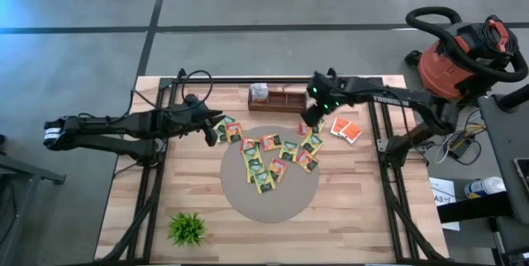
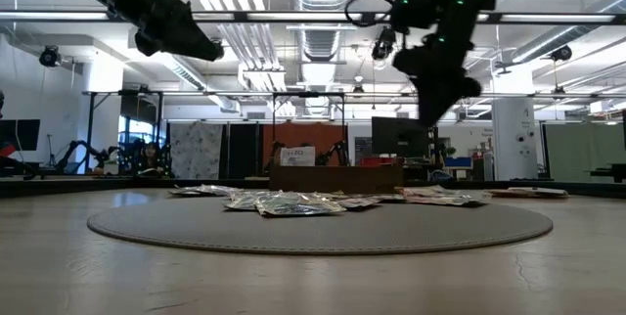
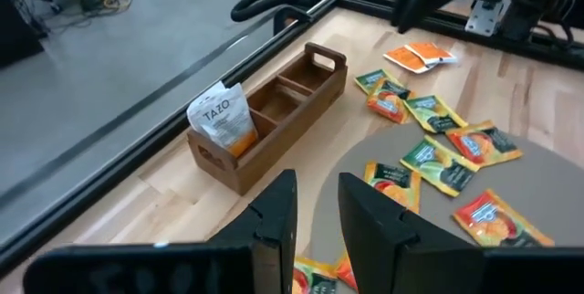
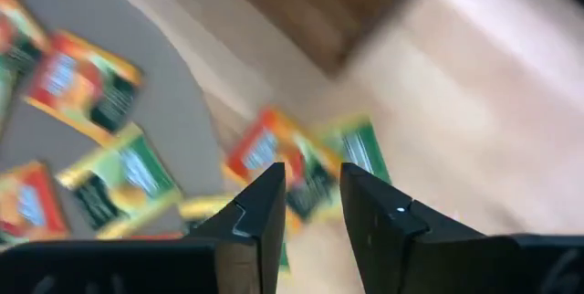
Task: Pick & Place Tea
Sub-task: Put the white tea bag into the left section of the wooden organizer
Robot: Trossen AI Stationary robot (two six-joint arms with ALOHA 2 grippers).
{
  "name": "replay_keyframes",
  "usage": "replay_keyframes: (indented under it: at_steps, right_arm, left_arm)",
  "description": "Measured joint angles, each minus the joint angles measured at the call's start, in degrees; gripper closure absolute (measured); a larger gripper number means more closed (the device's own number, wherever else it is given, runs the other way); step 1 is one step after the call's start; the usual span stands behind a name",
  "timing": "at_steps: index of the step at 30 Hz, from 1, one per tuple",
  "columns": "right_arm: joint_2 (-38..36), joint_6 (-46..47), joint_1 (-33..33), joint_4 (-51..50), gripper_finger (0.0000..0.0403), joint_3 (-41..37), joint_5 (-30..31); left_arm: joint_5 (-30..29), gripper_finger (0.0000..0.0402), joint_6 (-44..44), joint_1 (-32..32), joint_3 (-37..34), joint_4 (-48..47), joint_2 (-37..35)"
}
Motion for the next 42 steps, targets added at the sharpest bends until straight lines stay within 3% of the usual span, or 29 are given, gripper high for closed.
replay_keyframes:
  at_steps: [6, 13, 32, 42]
  right_arm:
    - [-1.4, 7.5, 4.0, -9.6, 0.0296, -6.8, 5.0]
    - [0.7, 14.9, 4.6, -17.1, 0.0289, -10.4, 4.8]
    - [9.7, 11.8, 4.8, -17.4, 0.0171, -13.2, 7.0]
    - [12.8, 5.6, 4.7, -14.1, 0.0156, -14.4, 9.7]
  left_arm:
    - [0.3, 0.0324, 3.4, 0.0, 0.0, -0.1, 0.0]
    - [0.3, 0.0324, 3.4, 0.6, 0.0, -2.5, 0.0]
    - [0.4, 0.0324, 1.0, 0.7, 0.0, -3.0, -0.1]
    - [0.5, 0.0324, -2.1, 0.7, 0.0, -3.0, -0.1]
